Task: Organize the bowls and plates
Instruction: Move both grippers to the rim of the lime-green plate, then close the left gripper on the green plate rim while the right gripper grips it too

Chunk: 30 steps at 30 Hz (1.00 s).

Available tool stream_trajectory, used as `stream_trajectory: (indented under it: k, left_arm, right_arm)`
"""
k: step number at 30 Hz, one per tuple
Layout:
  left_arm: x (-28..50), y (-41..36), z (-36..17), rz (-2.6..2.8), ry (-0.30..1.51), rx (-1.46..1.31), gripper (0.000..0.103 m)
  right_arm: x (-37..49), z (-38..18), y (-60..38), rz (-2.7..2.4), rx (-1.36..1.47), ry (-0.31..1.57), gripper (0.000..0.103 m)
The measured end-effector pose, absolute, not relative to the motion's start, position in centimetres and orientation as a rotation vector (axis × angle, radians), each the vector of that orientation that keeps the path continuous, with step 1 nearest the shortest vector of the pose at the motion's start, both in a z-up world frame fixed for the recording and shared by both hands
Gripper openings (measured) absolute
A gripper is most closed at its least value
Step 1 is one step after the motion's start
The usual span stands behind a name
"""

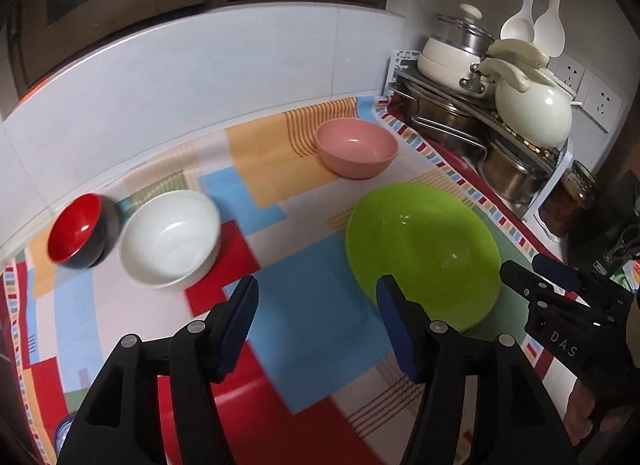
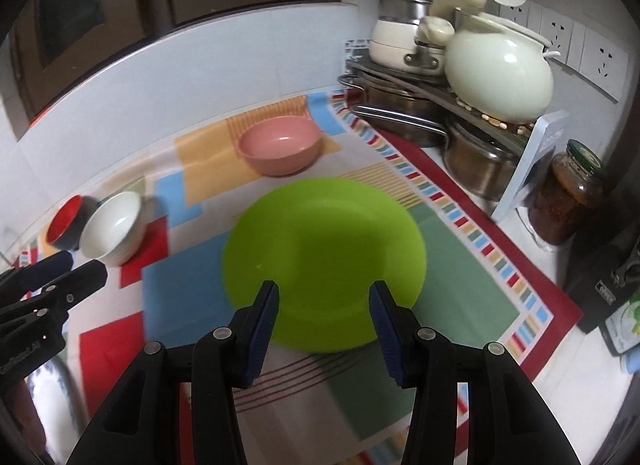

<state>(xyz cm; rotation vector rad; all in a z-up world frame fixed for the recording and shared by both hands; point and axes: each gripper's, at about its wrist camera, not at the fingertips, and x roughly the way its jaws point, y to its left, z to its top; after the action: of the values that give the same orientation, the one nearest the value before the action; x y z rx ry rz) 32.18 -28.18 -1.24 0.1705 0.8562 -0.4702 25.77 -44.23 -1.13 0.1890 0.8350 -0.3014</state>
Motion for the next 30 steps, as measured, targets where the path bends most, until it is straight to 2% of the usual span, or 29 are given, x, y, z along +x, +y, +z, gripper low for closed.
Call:
stream_trajectory:
  k: [5, 30]
  left_arm:
    - [34.3, -30.9, -2.8, -0.482, 0.889, 0.184, 0.064]
    - [41.9, -38.0, -11.5, -0.501, 1.06, 0.309, 0.064]
  right_arm:
    - [27.6, -2.6, -47.5, -0.317, 0.221, 0.854, 0.059]
    - [33.0, -10.6, -56.2, -0.416, 0.35, 1.002, 0.058]
